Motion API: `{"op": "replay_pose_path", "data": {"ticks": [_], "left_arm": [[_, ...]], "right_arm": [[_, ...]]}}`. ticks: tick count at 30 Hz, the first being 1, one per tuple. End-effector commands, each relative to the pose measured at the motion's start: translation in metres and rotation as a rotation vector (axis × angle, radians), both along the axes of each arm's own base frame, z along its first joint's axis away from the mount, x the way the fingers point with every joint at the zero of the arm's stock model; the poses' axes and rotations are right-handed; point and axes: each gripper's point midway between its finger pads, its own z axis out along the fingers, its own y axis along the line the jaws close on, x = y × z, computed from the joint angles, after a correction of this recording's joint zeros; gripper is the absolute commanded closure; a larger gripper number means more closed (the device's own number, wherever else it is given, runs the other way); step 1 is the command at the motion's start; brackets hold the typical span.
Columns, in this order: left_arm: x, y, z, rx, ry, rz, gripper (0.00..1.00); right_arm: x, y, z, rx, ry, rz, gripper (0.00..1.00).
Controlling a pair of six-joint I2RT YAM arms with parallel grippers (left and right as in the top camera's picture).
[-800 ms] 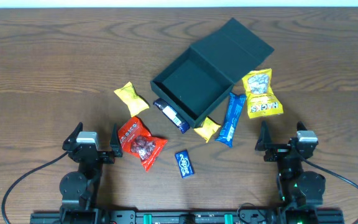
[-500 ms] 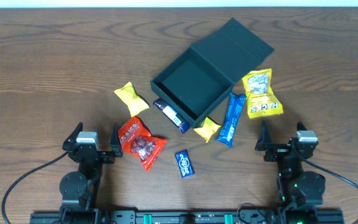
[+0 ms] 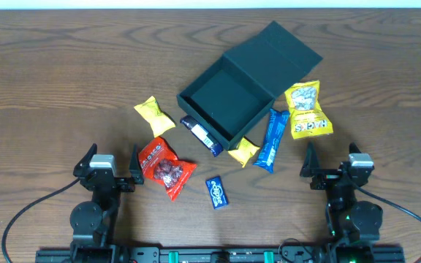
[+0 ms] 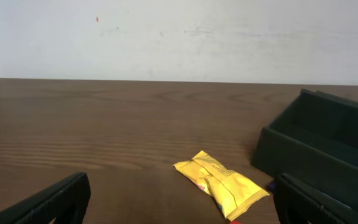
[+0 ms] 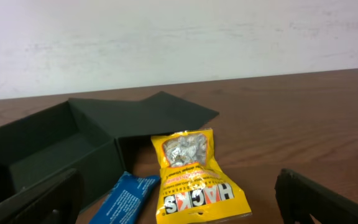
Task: Pack container
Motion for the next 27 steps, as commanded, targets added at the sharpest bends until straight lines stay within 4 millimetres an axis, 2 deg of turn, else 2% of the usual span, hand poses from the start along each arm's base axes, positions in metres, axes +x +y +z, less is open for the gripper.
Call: {"op": "replay_pose_path", "data": {"ticks": [1, 3, 5, 8, 11, 12, 16, 20, 24, 27], "left_arm": [[-0.001, 0.006, -0.016, -0.004, 0.055, 0.035, 0.05], [-0.001, 0.006, -0.016, -0.004, 0.055, 0.035, 0.05], [-0.001, 0.006, -0.016, -0.004, 0.055, 0.036, 0.05], [-0.001, 0.006, -0.016, -0.004, 0.055, 0.036, 0.05], [-0.001, 0.006, -0.016, -0.004, 0.055, 0.036, 0.05], [-0.001, 0.006, -0.016, -0.004, 0.055, 0.035, 0.05], [-0.001, 0.006, -0.016, -0.004, 0.055, 0.036, 0.05], [-0.001, 0.006, -0.016, -0.004, 0.055, 0.035, 0.05], [-0.001, 0.006, -0.016, -0.004, 0.055, 0.036, 0.05], [-0.001, 0.006, -0.016, -0.004, 0.055, 0.036, 0.05]], "right_arm": [[0.0, 0.001, 0.0, 0.008, -0.001, 0.004, 0.01], [0.0, -0.001, 0.0, 0.007, -0.003, -0.011, 0.01], [0.0, -0.001, 0.01, 0.077, -0.044, -0.013, 0.01], [-0.002, 0.004, 0.036, 0.106, -0.119, 0.021, 0.01], [-0.009, 0.007, 0.058, 0.088, -0.112, 0.038, 0.01], [-0.015, 0.007, 0.067, 0.088, -0.095, 0.037, 0.01], [-0.043, 0.006, 0.132, 0.051, -0.111, 0.038, 0.01], [-0.061, 0.004, 0.173, 0.036, -0.094, 0.029, 0.01], [-0.065, 0.003, 0.196, 0.035, 0.028, 0.021, 0.01], [-0.058, 0.004, 0.198, 0.034, 0.145, 0.02, 0.01]]}}
